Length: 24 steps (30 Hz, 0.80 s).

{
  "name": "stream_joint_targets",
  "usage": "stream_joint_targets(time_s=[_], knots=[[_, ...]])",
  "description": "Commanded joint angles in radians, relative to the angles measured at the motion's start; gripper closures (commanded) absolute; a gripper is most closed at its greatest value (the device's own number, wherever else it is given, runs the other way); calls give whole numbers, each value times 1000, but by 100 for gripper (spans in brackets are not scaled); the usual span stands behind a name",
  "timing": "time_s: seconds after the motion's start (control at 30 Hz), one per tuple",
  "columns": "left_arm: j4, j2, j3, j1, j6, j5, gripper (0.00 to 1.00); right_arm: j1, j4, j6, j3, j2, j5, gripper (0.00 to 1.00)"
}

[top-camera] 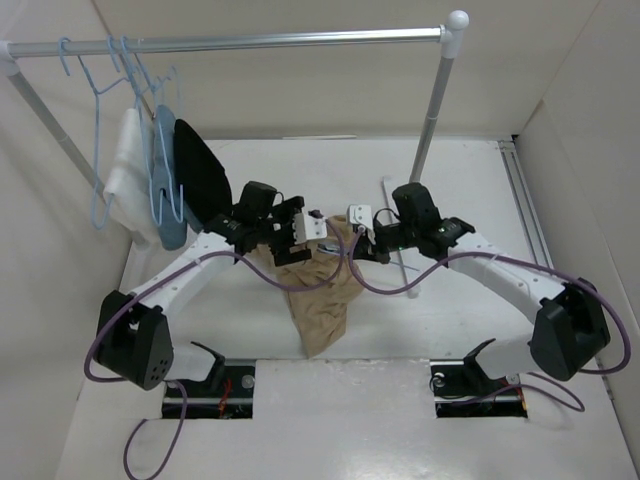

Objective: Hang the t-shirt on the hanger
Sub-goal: Place tshirt on hanger

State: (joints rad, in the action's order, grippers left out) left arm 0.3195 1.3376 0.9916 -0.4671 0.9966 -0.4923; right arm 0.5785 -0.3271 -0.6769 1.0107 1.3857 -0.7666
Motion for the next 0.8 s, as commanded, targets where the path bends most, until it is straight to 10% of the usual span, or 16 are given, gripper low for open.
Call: stream_joint_targets(time_s=[0.0,0.1,0.13,0.17,0.47,0.77], knots=[[-14,-14,-24,-15,72,-42,18,15,77,-10,8,-47,-23,100],[29,-26,-36,-15,91,-68,51,15,88,-1,17,-59,-23,100],[38,-40,-36,-15,91,-68,87,15,88,-1,17,-59,-23,100],[38,-57,-36,-15,74,-68,100,15,88,-1,17,-59,-14,100],[115,-205,-111,-15,190,1,100,-72,134,203,127,-48,-20,12],[162,-322,-237,-24,451,-8,100,-81,40,326,244,145,335,13]])
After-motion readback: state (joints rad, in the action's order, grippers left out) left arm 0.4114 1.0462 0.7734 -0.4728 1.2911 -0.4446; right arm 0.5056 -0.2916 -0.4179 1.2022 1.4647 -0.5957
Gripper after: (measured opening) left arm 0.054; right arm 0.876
